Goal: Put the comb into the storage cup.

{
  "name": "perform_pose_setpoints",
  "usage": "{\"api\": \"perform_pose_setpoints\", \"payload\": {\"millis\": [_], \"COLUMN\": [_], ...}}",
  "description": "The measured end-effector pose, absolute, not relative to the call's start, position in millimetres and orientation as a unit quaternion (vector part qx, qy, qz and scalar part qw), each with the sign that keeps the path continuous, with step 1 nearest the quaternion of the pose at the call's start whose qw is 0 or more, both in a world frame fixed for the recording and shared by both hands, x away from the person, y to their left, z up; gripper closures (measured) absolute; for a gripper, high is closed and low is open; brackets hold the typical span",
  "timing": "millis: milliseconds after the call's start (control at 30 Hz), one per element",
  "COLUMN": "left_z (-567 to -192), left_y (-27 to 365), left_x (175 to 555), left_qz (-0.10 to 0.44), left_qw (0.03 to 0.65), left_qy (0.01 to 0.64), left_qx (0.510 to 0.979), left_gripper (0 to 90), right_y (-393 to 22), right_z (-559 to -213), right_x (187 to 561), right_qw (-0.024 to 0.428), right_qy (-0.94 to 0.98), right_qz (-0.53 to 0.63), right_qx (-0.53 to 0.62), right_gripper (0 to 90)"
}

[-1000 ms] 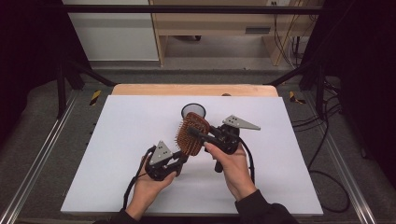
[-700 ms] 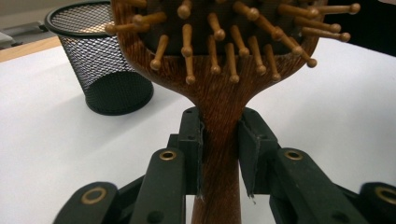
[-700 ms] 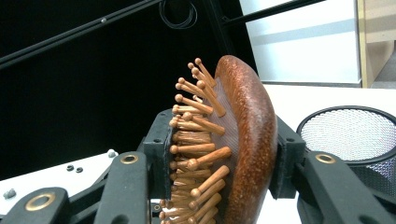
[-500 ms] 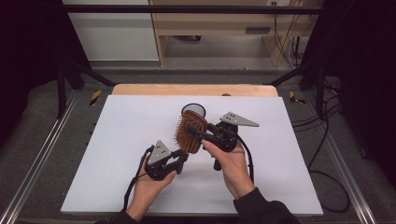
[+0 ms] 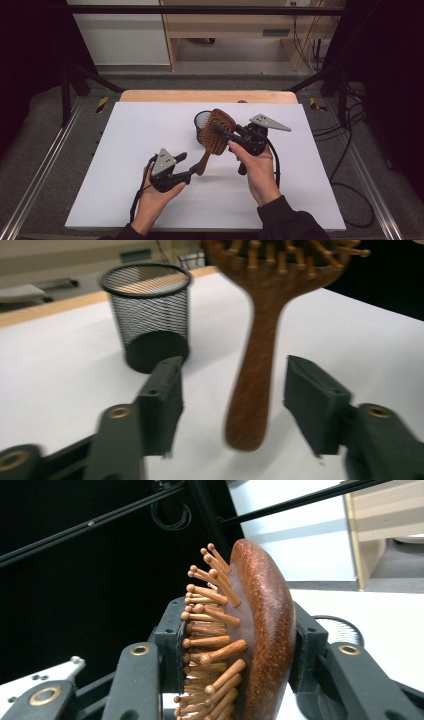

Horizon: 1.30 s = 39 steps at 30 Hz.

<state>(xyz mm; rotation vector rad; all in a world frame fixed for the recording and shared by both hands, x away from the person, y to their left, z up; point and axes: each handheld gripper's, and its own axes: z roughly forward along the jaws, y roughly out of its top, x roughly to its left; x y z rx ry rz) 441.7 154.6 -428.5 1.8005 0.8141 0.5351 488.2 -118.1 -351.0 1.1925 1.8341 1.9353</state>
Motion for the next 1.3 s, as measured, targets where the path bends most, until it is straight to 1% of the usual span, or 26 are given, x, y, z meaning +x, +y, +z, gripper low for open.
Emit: {"api": "perform_pose_setpoints", "payload": {"millis": [100,267,367,467,767,933,1033,1167,1300], "left_z": [-426.5,-423.7,-423.9,-424.6,-427.6,-428.5,-430.9,-432.8,-430.4], "left_y": [166.5,190.6,209.6,222.5,257.9,272.8,278.3,286.0,296.8], "left_x": [442.9,445.0,444.4,445.1,438.7,433.4,428.8,417.2,408.1], "left_qz": [0.234,0.240,0.249,0.252,0.285,0.293,0.289,0.300,0.314], "left_qw": [0.526,0.533,0.539,0.544,0.537,0.542,0.539,0.533,0.540], "left_qy": [0.352,0.367,0.382,0.404,0.419,0.434,0.431,0.420,0.418], "left_qx": [0.738,0.724,0.709,0.690,0.674,0.658,0.663,0.671,0.660], "left_gripper": [29.8,14.6,8.7,7.5,6.8,6.6,6.6,6.3,5.8], "right_y": [-124.8,-133.1,-136.2,-137.8,-145.1,-149.5,-150.7,-152.1,-152.9], "right_z": [-351.3,-351.1,-350.5,-350.5,-349.9,-348.6,-348.6,-348.1,-345.2], "right_x": [491.3,495.7,497.2,498.8,502.5,502.9,503.7,505.5,506.8], "right_qw": [0.115,0.120,0.123,0.126,0.130,0.134,0.135,0.137,0.142], "right_qy": [0.620,0.614,0.614,0.614,0.610,0.610,0.610,0.609,0.610], "right_qz": [0.659,0.658,0.656,0.655,0.652,0.651,0.649,0.648,0.646], "right_qx": [0.411,0.419,0.421,0.422,0.431,0.432,0.434,0.436,0.437], "right_gripper": [52.5,52.4,52.4,52.3,52.2,52.3,52.3,52.3,52.3]}}
